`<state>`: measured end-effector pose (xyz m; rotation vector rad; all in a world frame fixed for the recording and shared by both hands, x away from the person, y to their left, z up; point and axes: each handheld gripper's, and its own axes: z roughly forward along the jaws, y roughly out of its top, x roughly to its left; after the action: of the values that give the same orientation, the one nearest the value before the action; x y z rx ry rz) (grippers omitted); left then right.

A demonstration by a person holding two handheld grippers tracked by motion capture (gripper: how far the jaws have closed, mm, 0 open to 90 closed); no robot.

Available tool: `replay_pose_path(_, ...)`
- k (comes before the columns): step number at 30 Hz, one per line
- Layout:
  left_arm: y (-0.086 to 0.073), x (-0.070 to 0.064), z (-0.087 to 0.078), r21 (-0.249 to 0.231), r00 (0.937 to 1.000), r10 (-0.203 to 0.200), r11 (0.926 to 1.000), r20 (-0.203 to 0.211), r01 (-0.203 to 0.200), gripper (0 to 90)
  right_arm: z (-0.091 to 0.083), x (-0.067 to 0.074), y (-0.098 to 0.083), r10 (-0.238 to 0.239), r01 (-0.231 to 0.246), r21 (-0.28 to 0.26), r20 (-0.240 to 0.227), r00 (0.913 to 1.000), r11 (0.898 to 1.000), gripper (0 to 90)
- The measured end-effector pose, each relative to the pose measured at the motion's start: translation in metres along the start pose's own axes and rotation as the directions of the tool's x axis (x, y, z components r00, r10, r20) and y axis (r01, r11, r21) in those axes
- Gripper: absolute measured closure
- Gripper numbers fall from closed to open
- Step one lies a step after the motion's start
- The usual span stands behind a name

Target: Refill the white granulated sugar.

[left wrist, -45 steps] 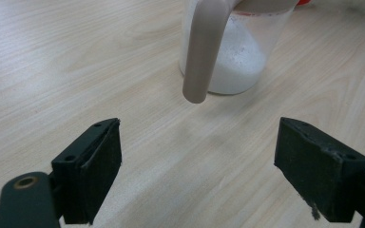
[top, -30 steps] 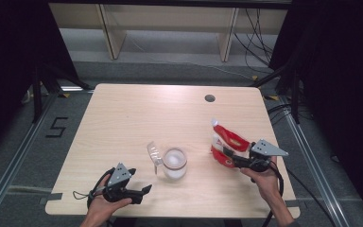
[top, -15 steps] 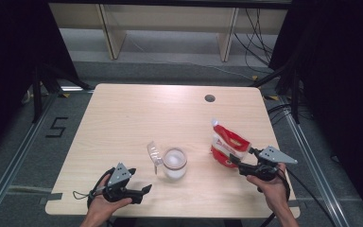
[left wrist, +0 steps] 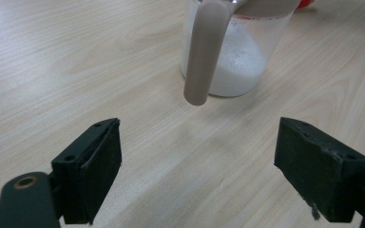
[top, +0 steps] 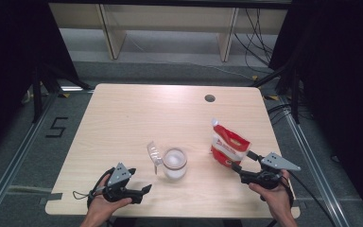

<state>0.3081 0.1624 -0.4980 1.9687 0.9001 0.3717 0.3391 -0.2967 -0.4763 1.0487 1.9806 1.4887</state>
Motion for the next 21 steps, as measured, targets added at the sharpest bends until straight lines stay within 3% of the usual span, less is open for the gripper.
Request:
replay_pose_path(2,0.0,0.001,0.0,0.012,1.0,0.009,0.9999,-0.002,-0.009,15.6,-0.003,0.003,0.0,0.011,-0.011,0.038,-0.001,0.9999,0.999,21.3)
replay_pose_path(3,0.0,0.001,0.0,0.011,1.0,0.007,0.9999,-0.002,-0.007,15.6,-0.003,0.002,-0.001,-0.019,0.019,0.026,0.014,0.9997,0.999,21.5)
replay_pose_path(7,0.0,0.0,0.0,0.011,1.0,-0.007,0.9999,-0.003,0.007,15.6,-0.007,0.004,-0.003,0.005,-0.006,0.05,0.017,0.9998,0.999,22.0)
replay_pose_path(9,0.001,0.0,0.0,0.007,0.9999,-0.012,0.9999,0.003,0.012,15.5,-0.008,0.004,-0.004,-0.022,0.02,0.067,0.025,0.9995,0.998,22.4)
replay_pose_path(11,0.001,0.001,0.0,0.007,1.0,-0.007,1.0,0.004,0.007,15.5,-0.009,0.006,-0.006,0.007,-0.009,0.073,0.025,0.9997,0.997,22.4)
replay_pose_path(12,0.001,0.002,0.001,0.006,1.0,0.006,1.0,0.003,-0.006,15.5,-0.011,0.007,-0.006,0.003,-0.005,0.085,0.024,0.9997,0.996,22.3)
replay_pose_path(17,0.002,0.0,0.002,0.001,0.9999,-0.017,0.9999,0.0,0.017,15.5,-0.013,0.011,-0.009,-0.002,0.0,0.117,0.023,0.9997,0.993,22.8)
replay_pose_path(18,0.002,0.0,0.002,0.005,0.9998,-0.018,0.9998,0.005,0.018,15.6,-0.013,0.009,-0.01,-0.024,0.021,0.118,0.018,0.9996,0.993,22.7)
replay_pose_path(20,0.003,0.001,0.003,0.0,0.9999,-0.007,1.0,0.011,0.007,15.5,-0.015,0.01,-0.011,0.006,-0.008,0.13,0.02,0.9998,0.992,22.3)
replay_pose_path(21,0.003,0.001,0.003,-0.001,0.9999,-0.008,1.0,0.011,0.008,15.5,-0.015,0.009,-0.012,-0.004,0.002,0.126,0.021,0.9998,0.992,22.3)
